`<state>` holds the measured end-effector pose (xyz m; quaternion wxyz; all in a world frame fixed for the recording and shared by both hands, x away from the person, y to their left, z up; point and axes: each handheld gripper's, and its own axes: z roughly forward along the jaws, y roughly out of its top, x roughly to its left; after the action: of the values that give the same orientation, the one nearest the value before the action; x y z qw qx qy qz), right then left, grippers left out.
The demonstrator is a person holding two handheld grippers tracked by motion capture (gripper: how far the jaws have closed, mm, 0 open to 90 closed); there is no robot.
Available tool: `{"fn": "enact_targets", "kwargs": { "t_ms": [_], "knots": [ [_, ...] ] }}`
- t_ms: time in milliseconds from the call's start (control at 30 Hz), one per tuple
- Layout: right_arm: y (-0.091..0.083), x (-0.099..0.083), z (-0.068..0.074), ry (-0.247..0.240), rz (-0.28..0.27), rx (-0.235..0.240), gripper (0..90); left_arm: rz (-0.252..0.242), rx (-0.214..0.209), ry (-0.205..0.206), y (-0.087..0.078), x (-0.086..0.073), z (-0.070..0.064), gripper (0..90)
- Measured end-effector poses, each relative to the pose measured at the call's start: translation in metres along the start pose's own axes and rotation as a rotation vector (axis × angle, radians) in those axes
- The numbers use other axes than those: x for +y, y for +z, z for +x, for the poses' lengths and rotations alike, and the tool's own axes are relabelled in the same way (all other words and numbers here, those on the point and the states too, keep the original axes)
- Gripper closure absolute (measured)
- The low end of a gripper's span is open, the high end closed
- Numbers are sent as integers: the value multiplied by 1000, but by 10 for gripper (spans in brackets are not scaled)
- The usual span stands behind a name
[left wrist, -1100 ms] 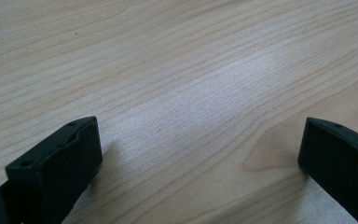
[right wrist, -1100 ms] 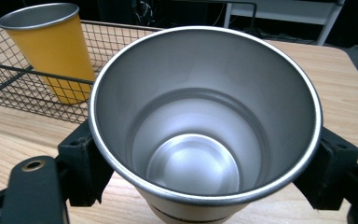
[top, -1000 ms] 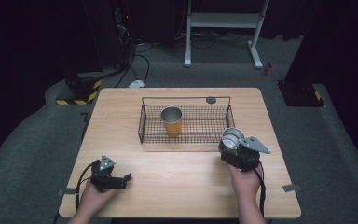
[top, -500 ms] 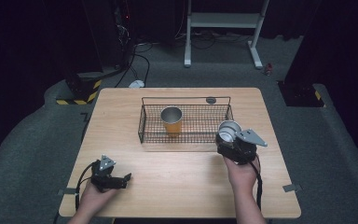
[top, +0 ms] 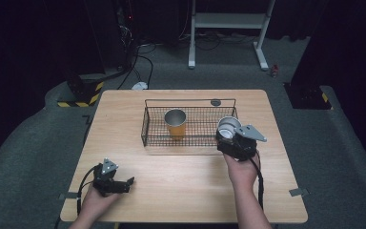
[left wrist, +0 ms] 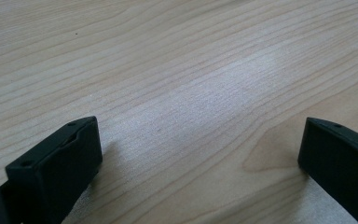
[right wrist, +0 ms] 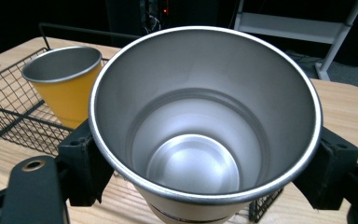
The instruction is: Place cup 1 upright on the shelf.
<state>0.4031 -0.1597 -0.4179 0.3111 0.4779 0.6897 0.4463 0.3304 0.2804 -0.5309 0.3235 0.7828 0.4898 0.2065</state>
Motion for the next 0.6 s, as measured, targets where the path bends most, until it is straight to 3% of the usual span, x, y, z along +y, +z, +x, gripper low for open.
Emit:
{"fn": "enact_targets", "kwargs": {
  "t_ms": [600],
  "knots": [
    [26, 23, 8, 1, 7, -1, 184, -3, 1, -6, 0, 0, 0, 0]
  ]
}}
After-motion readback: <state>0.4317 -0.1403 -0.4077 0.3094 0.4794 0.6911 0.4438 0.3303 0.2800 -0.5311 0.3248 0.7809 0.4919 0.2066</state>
